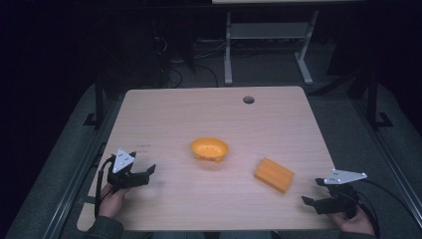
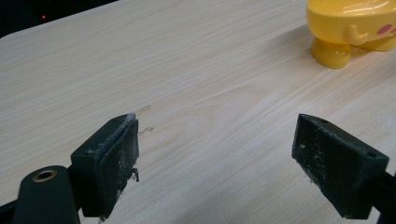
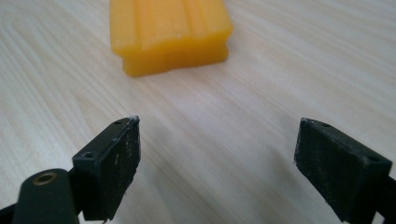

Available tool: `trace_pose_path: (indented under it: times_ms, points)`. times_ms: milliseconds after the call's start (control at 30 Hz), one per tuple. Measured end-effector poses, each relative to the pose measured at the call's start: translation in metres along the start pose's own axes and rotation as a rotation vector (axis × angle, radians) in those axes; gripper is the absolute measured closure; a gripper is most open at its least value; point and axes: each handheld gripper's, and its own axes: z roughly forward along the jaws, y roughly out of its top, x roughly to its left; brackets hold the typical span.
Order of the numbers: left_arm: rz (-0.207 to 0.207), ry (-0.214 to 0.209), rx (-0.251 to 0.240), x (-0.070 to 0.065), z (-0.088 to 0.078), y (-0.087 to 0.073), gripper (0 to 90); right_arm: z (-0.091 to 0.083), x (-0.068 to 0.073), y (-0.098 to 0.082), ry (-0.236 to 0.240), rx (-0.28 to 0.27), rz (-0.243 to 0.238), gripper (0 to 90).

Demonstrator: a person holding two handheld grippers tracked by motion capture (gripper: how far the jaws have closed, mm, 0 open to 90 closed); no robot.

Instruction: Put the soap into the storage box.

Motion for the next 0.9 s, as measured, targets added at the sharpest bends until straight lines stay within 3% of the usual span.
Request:
trace_pose_path:
  times_ms: [67,133,333,600,900]
  points:
    - [-0.001,0.001,-0.003,0.0,0.0,0.0,14.0,-0.001,0.002,0.002,0.022,-0.003,-0.011,14.5]
    - [-0.001,-0.001,-0.002,0.0,0.001,0.0,14.0,-0.002,0.004,0.004,0.007,-0.013,-0.032,15.3]
    - [-0.001,0.0,-0.004,0.0,0.0,0.0,14.0,-0.001,0.007,0.016,0.009,0.026,-0.077,18.8]
    - [-0.007,0.002,-0.001,0.001,0.0,0.0,14.0,0.006,0.011,0.034,0.066,0.086,-0.087,22.3]
    - [-0.005,0.004,-0.002,0.003,-0.001,0.0,14.0,0.015,0.015,0.051,0.074,0.105,-0.141,20.5]
